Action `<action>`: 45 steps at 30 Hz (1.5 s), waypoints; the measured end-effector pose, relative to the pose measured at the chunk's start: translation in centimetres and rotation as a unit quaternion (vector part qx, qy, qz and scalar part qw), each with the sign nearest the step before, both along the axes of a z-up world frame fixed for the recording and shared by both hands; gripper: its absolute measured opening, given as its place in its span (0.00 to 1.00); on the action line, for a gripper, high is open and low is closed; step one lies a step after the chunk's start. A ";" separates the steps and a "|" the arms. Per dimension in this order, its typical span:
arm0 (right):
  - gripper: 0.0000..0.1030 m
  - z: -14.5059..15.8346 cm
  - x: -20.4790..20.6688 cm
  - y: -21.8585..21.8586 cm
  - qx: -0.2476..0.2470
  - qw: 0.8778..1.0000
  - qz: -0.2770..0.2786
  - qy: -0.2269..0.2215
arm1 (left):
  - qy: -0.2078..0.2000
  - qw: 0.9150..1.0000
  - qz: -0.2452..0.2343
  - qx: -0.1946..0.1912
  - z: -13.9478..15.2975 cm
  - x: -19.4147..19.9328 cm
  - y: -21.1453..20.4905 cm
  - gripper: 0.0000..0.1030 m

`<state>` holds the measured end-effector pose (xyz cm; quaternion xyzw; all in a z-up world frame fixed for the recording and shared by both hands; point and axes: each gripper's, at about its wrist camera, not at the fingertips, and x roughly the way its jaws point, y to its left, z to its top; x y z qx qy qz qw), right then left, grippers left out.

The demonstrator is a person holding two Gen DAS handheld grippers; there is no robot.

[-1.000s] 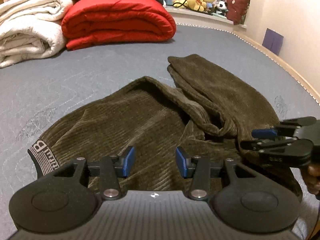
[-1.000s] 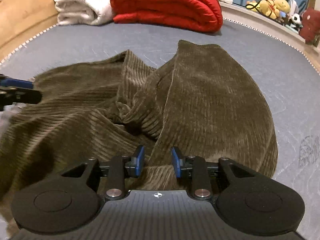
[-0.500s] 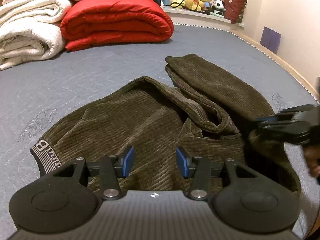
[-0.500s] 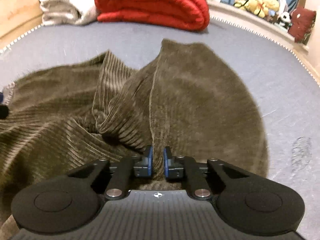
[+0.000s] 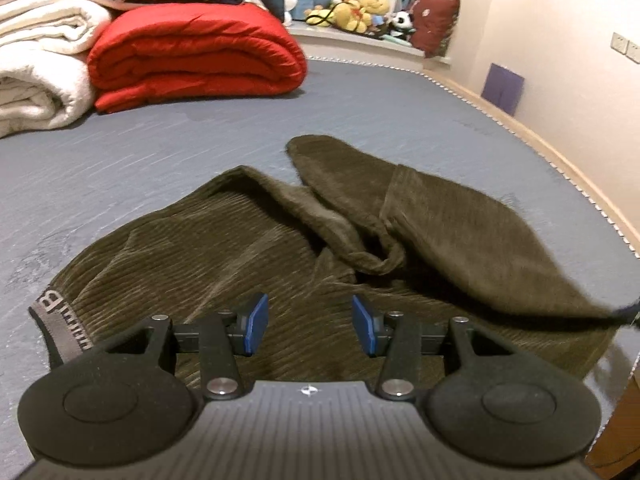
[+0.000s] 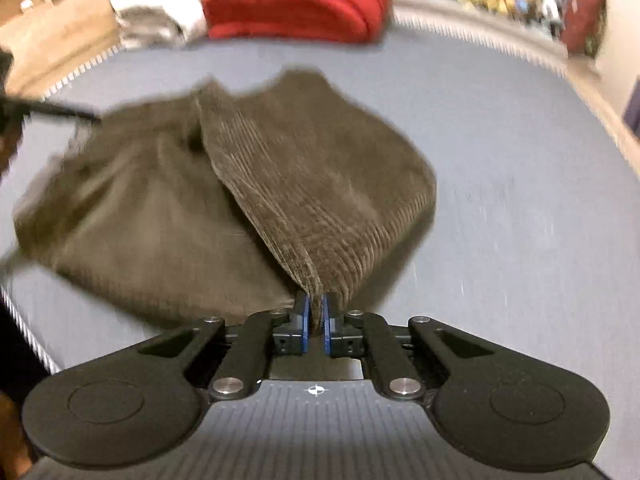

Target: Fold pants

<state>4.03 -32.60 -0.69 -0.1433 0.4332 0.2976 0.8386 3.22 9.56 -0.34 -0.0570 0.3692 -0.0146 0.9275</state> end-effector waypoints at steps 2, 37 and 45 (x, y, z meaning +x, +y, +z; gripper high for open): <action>0.09 -1.1 -0.5 -0.3 -0.029 1.000 0.000 0.002 | 0.002 1.000 -0.002 -0.002 0.0 0.3 -0.4 0.49; 0.07 -4.5 7.3 25.6 -0.048 0.985 0.030 -0.164 | 0.034 0.999 0.017 0.010 -1.9 1.0 -0.6 0.54; 0.07 4.0 8.1 11.0 0.132 0.967 -0.119 -0.183 | 0.030 0.999 -0.002 0.014 -1.9 0.7 -1.3 0.54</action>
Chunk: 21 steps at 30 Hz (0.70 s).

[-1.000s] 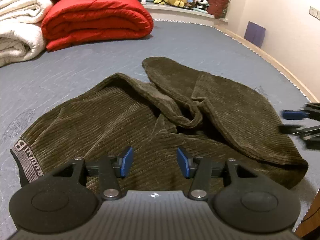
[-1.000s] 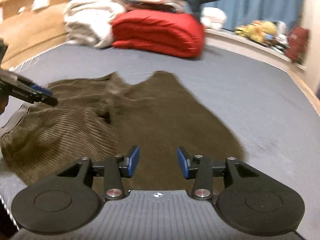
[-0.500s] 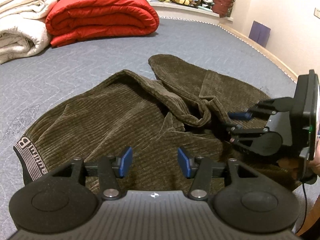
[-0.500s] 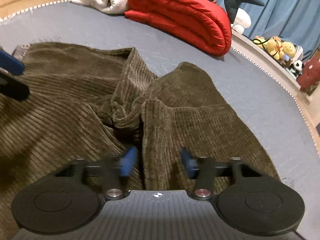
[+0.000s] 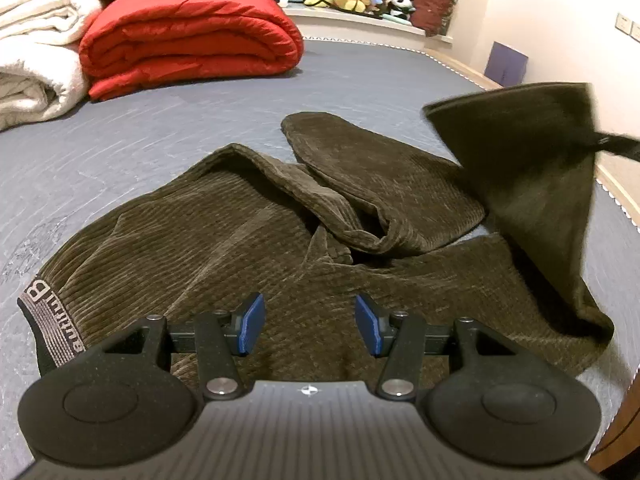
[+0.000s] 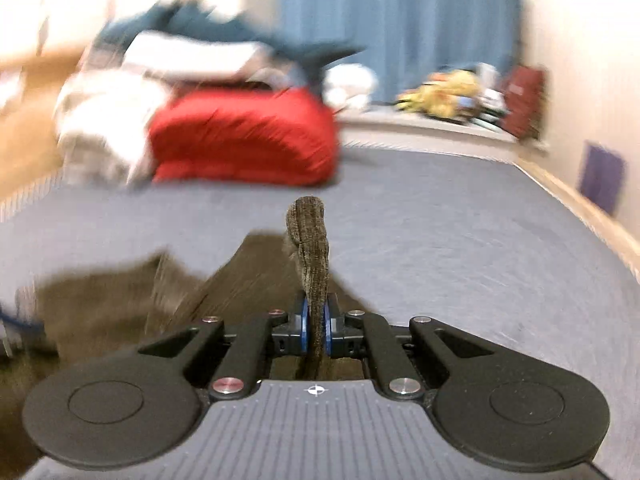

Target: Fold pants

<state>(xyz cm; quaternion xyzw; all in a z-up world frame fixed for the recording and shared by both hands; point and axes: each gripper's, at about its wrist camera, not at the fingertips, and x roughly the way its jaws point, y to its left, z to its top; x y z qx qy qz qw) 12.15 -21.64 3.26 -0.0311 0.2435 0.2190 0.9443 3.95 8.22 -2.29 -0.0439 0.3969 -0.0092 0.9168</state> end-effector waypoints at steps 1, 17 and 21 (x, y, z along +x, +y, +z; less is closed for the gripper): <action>0.07 0.6 0.1 -2.5 0.024 1.000 -0.019 -0.002 | -0.001 1.000 -0.002 0.001 0.0 -0.1 0.0 0.54; 0.08 -11.0 -1.1 -35.1 0.197 0.812 -0.515 0.192 | 0.068 0.979 -0.187 -0.033 -3.3 -1.3 -6.8 0.55; 0.12 -14.0 -0.5 -36.5 0.218 0.793 -0.522 0.225 | 0.080 0.951 -0.297 -0.012 -4.4 -3.3 -10.2 0.58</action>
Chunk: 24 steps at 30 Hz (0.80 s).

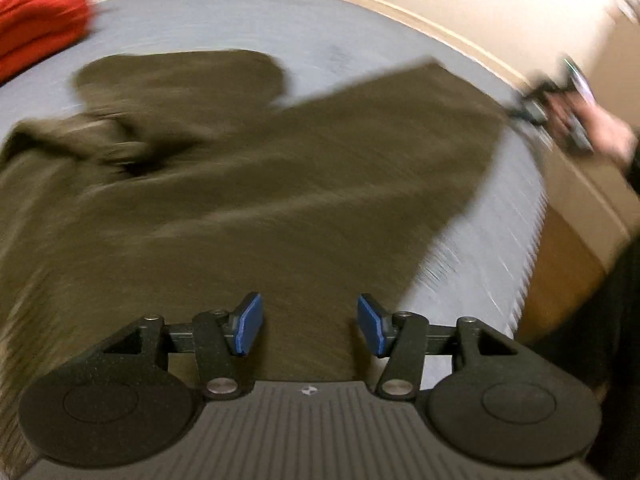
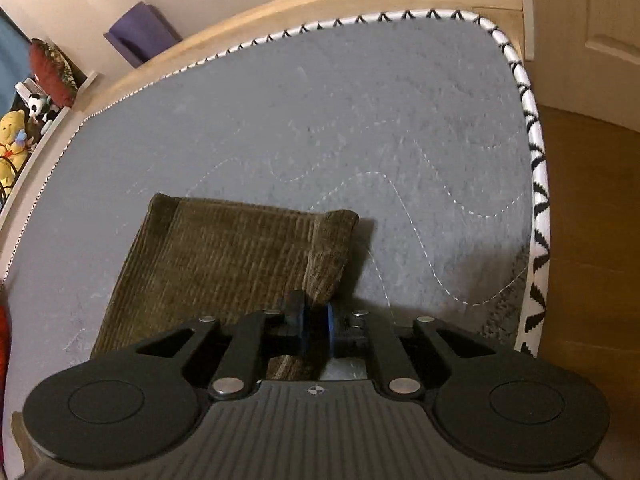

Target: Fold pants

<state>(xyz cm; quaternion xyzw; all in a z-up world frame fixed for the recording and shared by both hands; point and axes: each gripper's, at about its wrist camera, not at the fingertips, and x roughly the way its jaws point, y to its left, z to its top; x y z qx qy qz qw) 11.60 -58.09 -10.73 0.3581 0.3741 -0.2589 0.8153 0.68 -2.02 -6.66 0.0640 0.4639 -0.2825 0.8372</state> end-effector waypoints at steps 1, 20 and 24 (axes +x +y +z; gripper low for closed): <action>0.13 0.0 -0.2 0.0 -0.004 1.000 0.002 -0.002 | 0.001 1.000 -0.024 0.001 -0.2 -0.5 -0.6 0.59; 0.07 3.4 -1.7 -0.1 -0.048 0.994 0.023 -0.098 | -0.053 0.987 -0.125 0.088 -1.6 -2.8 -1.3 0.10; 0.06 5.6 -2.8 0.4 -0.092 0.990 0.010 -0.111 | -0.047 0.983 -0.174 0.036 0.7 -4.4 0.7 0.09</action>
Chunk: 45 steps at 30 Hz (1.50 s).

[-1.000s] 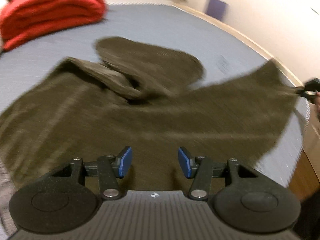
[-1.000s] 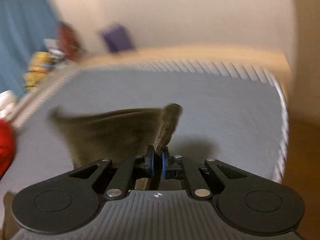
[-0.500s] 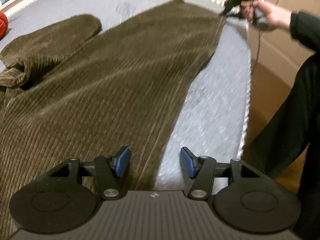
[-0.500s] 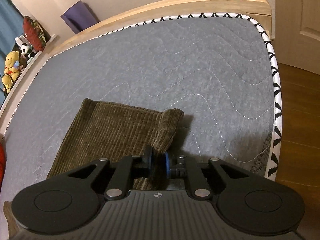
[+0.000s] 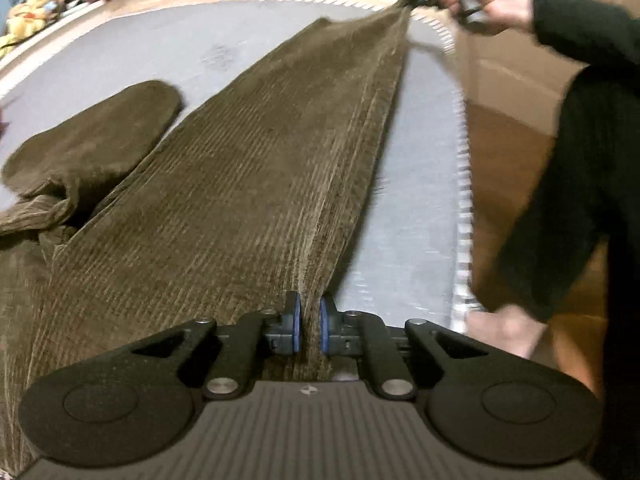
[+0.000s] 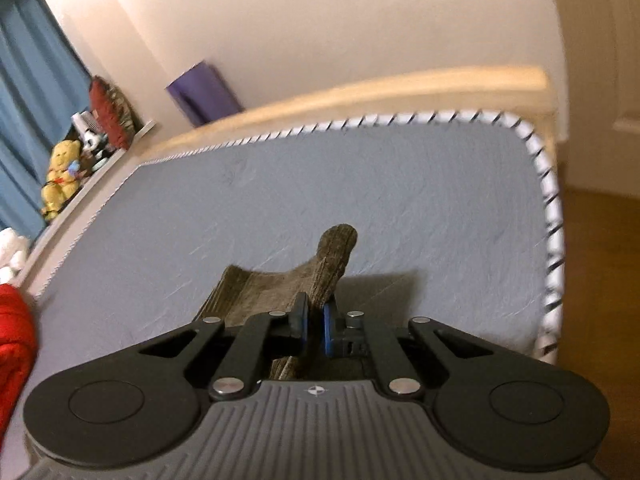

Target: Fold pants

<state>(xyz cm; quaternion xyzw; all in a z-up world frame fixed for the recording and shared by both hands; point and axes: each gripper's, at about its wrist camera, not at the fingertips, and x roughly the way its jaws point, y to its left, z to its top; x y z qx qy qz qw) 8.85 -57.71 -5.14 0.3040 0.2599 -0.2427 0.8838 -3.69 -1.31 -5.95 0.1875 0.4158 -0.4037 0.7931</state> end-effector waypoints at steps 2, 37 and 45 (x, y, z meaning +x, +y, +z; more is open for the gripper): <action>0.06 0.4 -1.1 -0.5 -0.018 0.999 -0.032 0.015 | 0.019 0.999 -0.030 -0.015 0.3 -0.8 0.6 0.08; 0.43 1.9 -0.6 29.7 -0.236 0.836 0.495 -0.014 | 0.040 0.853 0.511 -0.094 1.6 -0.3 25.8 0.63; 0.43 0.6 -9.4 41.9 -0.265 0.656 0.706 -0.038 | 0.108 0.802 0.575 -0.125 -0.9 -0.4 28.7 0.76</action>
